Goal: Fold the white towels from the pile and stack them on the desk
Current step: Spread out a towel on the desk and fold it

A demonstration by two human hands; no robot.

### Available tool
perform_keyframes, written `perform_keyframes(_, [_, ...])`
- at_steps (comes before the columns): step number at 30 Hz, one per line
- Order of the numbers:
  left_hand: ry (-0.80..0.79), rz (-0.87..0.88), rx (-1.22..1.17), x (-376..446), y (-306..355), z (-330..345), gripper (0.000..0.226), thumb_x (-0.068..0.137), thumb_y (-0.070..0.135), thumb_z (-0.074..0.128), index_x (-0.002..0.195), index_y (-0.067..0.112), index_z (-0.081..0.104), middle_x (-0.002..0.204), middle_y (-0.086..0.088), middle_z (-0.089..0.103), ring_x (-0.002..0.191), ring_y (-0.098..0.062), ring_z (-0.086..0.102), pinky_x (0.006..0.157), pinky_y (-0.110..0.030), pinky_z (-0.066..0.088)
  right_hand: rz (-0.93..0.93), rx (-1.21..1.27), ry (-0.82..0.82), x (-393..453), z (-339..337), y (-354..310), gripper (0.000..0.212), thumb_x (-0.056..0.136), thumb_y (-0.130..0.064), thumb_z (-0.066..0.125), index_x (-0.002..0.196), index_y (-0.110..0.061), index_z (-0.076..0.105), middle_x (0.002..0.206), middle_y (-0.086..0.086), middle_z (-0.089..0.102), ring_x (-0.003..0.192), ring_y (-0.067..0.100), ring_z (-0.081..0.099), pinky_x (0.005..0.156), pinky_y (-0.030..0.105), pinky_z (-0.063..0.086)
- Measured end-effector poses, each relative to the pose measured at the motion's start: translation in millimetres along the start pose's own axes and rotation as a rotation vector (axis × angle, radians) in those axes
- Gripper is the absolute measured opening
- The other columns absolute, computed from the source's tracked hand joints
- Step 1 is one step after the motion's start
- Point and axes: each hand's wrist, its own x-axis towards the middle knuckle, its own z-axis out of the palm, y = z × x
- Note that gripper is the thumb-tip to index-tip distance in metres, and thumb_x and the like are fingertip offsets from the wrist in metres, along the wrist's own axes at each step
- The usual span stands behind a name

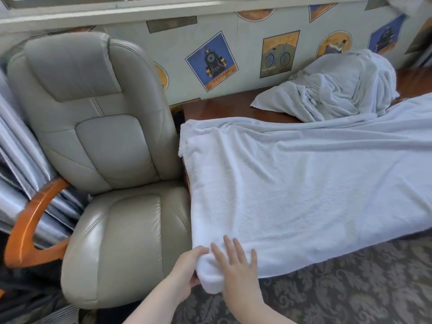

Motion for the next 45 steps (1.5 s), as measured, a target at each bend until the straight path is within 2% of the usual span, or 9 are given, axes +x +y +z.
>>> perform_keyframes(3, [-0.163,0.090,0.011,-4.7,29.3,-4.7,0.034,0.075,0.023,0.069,0.099,-0.001,0.072,0.093,-0.018,0.073,0.079,-0.030,0.069,0.067,-0.032,0.051,0.102,0.147,0.089,15.3,-16.6,-10.1,0.060,0.079,-0.012,0.067,0.133,-0.034,0.054,0.146,-0.011,0.047,0.140,0.013,0.039,0.117,0.047,0.021])
perform_keyframes(5, [-0.199,0.157,-0.018,-3.8,43.0,-2.5,0.045,0.067,0.029,0.071,0.100,-0.002,0.071,0.099,-0.019,0.072,0.087,-0.033,0.065,0.076,-0.037,0.046,0.230,0.400,0.169,24.7,-26.4,-15.5,0.041,0.090,-0.008,0.050,0.125,-0.029,0.056,0.124,-0.012,0.062,0.120,0.016,0.053,0.115,0.037,0.026])
perform_keyframes(11, [-0.289,0.098,-0.286,2.4,75.0,4.3,0.040,0.079,0.036,0.066,0.100,0.002,0.062,0.094,-0.015,0.067,0.098,-0.031,0.061,0.089,-0.039,0.047,0.475,0.941,0.188,25.1,-52.3,-33.1,0.016,0.086,-0.008,0.045,0.077,-0.017,0.054,0.068,-0.008,0.061,0.066,0.015,0.050,0.062,0.034,0.041])
perform_keyframes(14, [-0.262,0.005,-0.385,9.1,92.5,9.0,0.047,0.080,0.042,0.067,0.106,0.004,0.057,0.091,-0.015,0.060,0.097,-0.033,0.058,0.098,-0.045,0.044,0.431,1.148,0.078,23.0,-54.2,-33.2,0.017,0.084,-0.001,0.047,0.077,-0.010,0.060,0.065,-0.012,0.059,0.066,0.009,0.049,0.064,0.028,0.041])
perform_keyframes(19, [-0.225,0.114,-0.522,19.7,116.9,22.3,0.035,0.091,0.037,0.057,0.088,0.003,0.065,0.067,-0.015,0.070,0.057,-0.030,0.070,0.054,-0.031,0.054,0.312,1.440,-0.014,35.1,-69.5,-17.1,0.032,0.075,-0.012,0.056,0.099,0.008,0.064,0.084,0.000,0.062,0.083,0.012,0.055,0.077,0.028,0.045])
perform_keyframes(25, [-0.293,0.116,-0.683,37.0,146.2,43.5,0.054,0.089,0.040,0.059,0.132,0.008,0.055,0.109,-0.016,0.070,0.088,-0.039,0.070,0.078,-0.045,0.053,0.195,1.698,0.082,65.0,-91.2,11.3,0.031,0.069,-0.026,0.073,0.100,-0.019,0.075,0.100,-0.001,0.072,0.097,0.018,0.066,0.085,0.032,0.052])
perform_keyframes(33, [-0.465,0.074,-0.685,75.6,188.3,27.7,0.060,0.086,0.049,0.057,0.129,0.007,0.060,0.130,-0.023,0.060,0.119,-0.043,0.057,0.103,-0.055,0.041,0.466,0.623,0.226,97.5,-79.9,47.0,0.023,0.076,-0.014,0.054,0.096,-0.026,0.057,0.086,-0.006,0.066,0.081,0.017,0.061,0.066,0.036,0.048])
perform_keyframes(40, [-0.543,-0.013,-0.515,108.4,237.6,7.1,0.055,0.092,0.039,0.058,0.135,0.005,0.052,0.131,-0.023,0.059,0.119,-0.040,0.059,0.099,-0.052,0.044,0.919,0.262,0.180,139.6,-55.5,43.7,0.035,0.089,-0.024,0.046,0.121,-0.035,0.057,0.146,-0.004,0.033,0.142,0.021,0.022,0.109,0.044,0.029])
perform_keyframes(45, [-0.397,-0.004,-0.281,123.8,264.0,7.8,0.039,0.090,0.016,0.059,0.125,0.002,0.054,0.121,-0.022,0.064,0.109,-0.033,0.062,0.080,-0.045,0.056,1.117,0.382,0.040,170.6,-37.9,31.3,0.048,0.089,-0.021,0.040,0.131,-0.044,0.034,0.161,0.004,-0.008,0.146,0.030,-0.009,0.103,0.061,0.024])
